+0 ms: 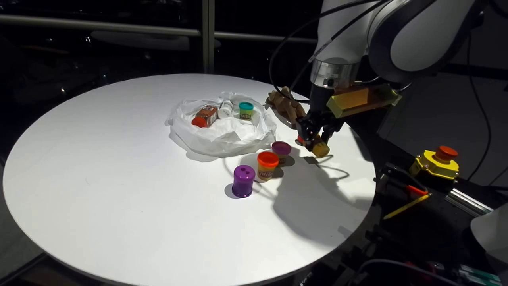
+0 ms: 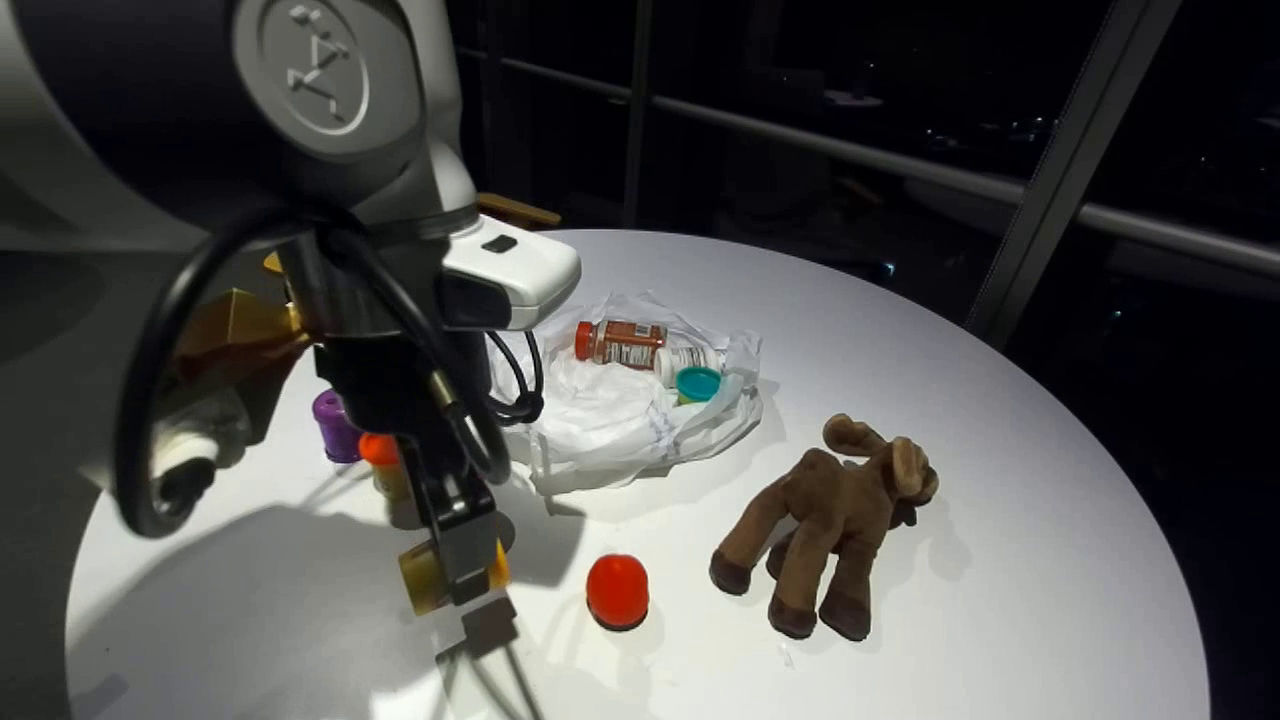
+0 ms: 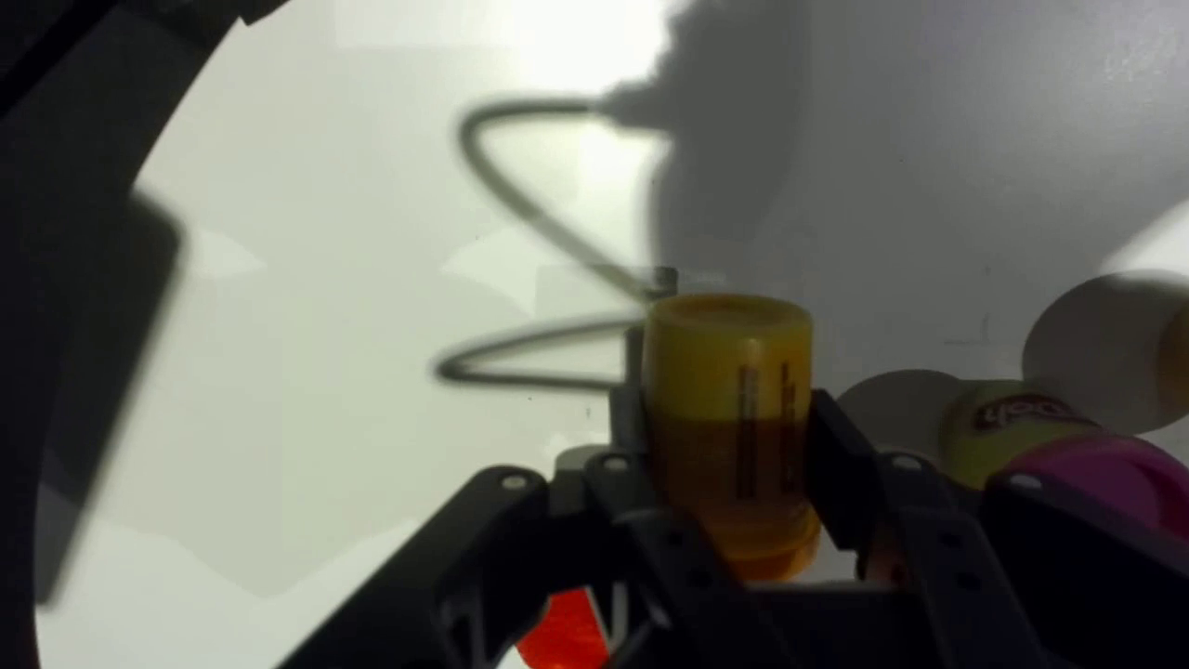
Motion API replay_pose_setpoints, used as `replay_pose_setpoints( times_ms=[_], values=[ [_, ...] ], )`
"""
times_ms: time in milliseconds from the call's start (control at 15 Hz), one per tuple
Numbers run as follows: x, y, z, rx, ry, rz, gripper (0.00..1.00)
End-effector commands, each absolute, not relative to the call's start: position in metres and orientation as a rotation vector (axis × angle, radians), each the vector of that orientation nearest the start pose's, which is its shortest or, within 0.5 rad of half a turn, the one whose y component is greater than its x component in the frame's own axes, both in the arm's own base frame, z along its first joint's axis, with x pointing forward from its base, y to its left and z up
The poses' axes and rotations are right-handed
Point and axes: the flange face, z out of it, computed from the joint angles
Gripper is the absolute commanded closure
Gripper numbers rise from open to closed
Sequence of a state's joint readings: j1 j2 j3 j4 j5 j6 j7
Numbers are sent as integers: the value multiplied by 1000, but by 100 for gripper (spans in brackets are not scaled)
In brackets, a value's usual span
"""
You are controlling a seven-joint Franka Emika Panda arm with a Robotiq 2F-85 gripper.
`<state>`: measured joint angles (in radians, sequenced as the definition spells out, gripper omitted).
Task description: Pick up all the objects from the plastic and put them on the table
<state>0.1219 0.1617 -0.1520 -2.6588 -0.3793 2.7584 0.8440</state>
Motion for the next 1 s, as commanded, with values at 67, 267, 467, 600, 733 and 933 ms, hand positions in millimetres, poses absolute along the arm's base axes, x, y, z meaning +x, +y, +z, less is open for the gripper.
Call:
replay_pose_setpoints(
  times_ms=[67, 267, 467, 600, 733, 933],
  values=[
    [422, -4, 169, -3197, 892, -19, 81],
    [426, -5, 166, -3194, 894, -18, 81],
    [429, -4, 174, -3182, 876, -57, 30],
    [430, -3, 186, -3167, 884, -95, 16],
    [432, -3, 200, -3160, 889, -136, 1],
    [444, 1, 234, -3156, 867, -237, 0]
  ],
)
